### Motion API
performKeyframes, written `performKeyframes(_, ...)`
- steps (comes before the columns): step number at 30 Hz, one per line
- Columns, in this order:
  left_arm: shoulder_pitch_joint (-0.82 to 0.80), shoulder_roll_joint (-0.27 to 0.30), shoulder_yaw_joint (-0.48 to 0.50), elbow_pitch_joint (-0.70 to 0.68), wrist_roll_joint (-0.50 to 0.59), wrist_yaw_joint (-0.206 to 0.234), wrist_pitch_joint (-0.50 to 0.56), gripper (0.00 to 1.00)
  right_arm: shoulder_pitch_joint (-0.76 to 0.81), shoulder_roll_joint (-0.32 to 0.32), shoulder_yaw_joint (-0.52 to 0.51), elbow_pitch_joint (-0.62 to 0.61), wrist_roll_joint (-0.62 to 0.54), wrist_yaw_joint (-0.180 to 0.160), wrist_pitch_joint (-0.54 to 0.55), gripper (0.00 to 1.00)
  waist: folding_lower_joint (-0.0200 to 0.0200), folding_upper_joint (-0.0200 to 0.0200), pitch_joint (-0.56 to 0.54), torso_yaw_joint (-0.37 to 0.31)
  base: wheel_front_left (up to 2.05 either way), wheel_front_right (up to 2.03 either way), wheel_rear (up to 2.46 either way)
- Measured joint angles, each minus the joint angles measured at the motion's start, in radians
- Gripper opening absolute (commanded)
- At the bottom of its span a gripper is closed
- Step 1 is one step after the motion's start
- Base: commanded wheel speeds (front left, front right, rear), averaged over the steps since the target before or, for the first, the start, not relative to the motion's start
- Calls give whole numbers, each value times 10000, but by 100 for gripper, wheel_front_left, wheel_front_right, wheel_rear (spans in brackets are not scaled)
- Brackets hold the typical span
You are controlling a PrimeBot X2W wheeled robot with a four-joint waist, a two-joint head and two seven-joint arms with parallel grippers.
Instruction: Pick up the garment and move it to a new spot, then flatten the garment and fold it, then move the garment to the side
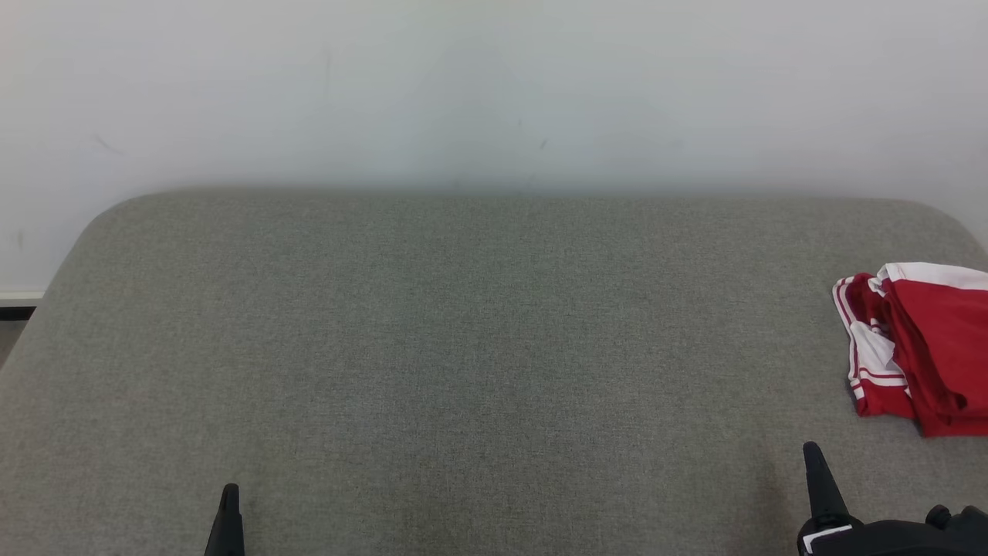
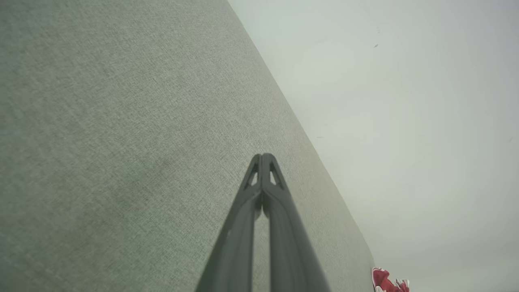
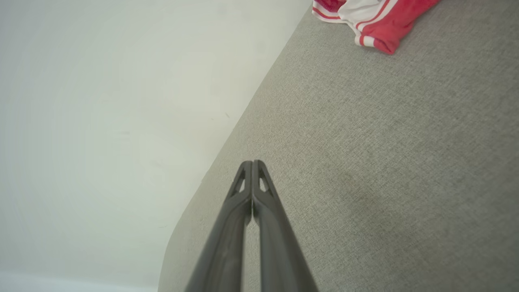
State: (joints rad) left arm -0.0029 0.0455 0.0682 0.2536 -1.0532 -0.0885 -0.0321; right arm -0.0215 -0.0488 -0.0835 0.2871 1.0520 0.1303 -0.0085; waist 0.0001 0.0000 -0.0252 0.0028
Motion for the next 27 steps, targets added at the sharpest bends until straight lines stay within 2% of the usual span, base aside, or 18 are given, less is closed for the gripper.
performKeyframes(27, -457, 12, 211, -31, -2537, -176, 690, 0, -395, -2, -138, -174, 2564, 0, 545, 0, 0, 0, 111, -11, 0, 0, 0)
